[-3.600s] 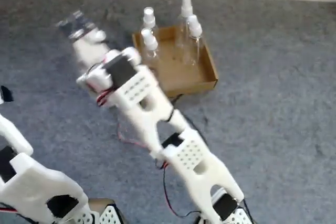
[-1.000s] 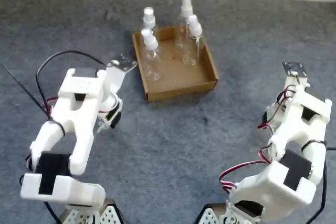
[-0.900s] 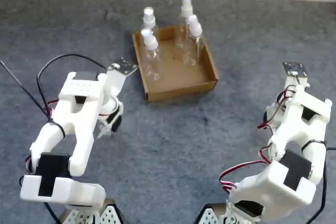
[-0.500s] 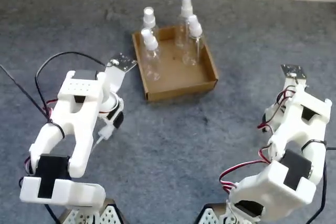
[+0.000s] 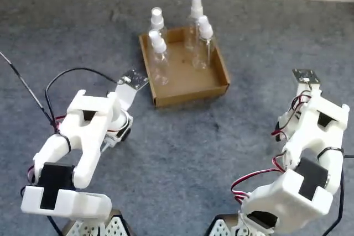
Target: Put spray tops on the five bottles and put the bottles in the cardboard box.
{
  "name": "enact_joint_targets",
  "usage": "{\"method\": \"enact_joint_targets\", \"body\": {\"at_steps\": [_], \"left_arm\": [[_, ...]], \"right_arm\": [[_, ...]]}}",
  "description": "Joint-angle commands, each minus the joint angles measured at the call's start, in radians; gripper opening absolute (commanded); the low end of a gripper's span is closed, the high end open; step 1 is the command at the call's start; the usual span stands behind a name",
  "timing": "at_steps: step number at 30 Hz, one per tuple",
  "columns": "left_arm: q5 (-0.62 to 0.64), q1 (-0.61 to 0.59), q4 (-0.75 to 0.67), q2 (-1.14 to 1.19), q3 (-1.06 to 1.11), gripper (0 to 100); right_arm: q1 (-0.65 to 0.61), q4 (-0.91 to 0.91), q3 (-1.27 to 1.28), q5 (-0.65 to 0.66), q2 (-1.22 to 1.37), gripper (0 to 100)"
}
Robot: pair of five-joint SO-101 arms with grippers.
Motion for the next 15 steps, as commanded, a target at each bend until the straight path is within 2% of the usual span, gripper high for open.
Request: {"method": "enact_joint_targets", "body": {"at_steps": [1, 7, 15], "left_arm": [[-0.002, 0.004, -0.003, -0.054, -0.045, 1], [0.098, 0.015, 0.132, -0.107, -0.180, 1], [0.138, 0.042, 0.158, -0.156, -0.243, 1]], "right_arm": [[-0.012, 0.008, -0.054, 0.012, -0.015, 15.4], [-0.016, 0.008, -0.054, 0.012, -0.015, 21.1], [-0.042, 0.010, -0.056, 0.017, -0.021, 23.7]]}}
